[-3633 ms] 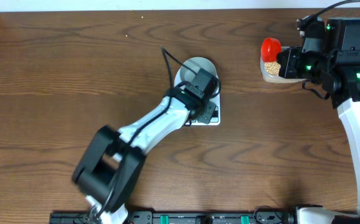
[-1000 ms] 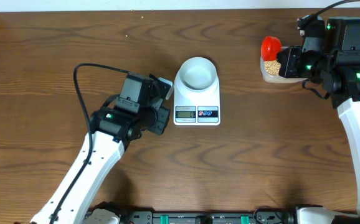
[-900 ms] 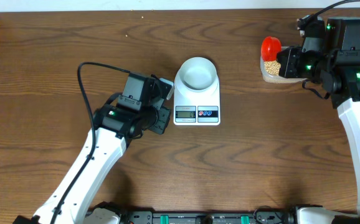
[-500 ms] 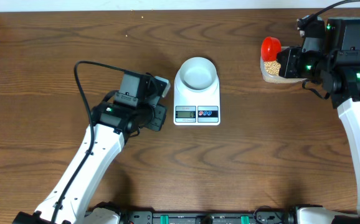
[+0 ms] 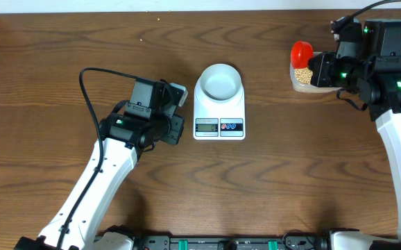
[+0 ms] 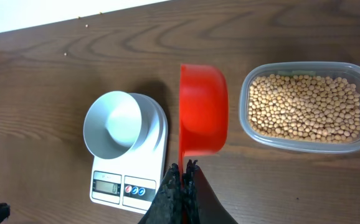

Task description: Scoop item into bowl and weigh 50g on scale

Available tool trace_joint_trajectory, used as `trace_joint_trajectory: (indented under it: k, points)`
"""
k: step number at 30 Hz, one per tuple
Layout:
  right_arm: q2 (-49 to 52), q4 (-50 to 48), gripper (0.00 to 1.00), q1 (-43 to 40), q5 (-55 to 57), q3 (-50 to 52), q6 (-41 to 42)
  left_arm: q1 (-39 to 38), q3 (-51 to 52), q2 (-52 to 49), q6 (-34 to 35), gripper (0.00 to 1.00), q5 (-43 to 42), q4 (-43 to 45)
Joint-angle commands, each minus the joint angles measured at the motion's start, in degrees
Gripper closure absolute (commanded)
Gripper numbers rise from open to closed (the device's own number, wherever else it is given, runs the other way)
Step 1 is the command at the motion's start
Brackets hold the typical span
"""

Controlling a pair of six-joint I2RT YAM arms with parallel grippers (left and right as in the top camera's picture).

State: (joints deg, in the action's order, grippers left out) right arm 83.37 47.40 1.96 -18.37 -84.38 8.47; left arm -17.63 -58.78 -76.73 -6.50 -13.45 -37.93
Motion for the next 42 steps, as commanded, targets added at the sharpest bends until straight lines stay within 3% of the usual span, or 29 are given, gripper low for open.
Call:
trace_joint_trajectory:
  k: [1,9,12,14,15,42]
  points:
    - [0.2,0.0,0.99,0.3,0.0,-1.1,-0.9,0.2,0.2,-0.1,-1.2,0.91,-0.7,1.0]
    - [0.2,0.0,0.99,0.3,0.1,-1.1,-0.9,0.2,0.2,-0.1,-1.2,0.91,-0.7,1.4]
    - [0.2,0.0,0.99,0.3,0.1,-1.1,-0.9,0.2,0.2,-0.1,-1.2,0.69,-0.7,1.3]
    - [0.2,0.0,0.99,0.3,0.1,-1.1,-0.9,0.2,0.2,-0.1,-1.2,0.39,-0.7,1.0]
    - [0.2,0.0,0.99,0.3,0.0,-1.1,-0.9,0.2,0.2,-0.1,-1.2,0.1,-0.7,0.9]
    - [0.2,1.0,0.99,0.3,0.0,-1.1,-0.9,0.2,0.2,-0.1,-1.2,0.1,-0.7,0.9]
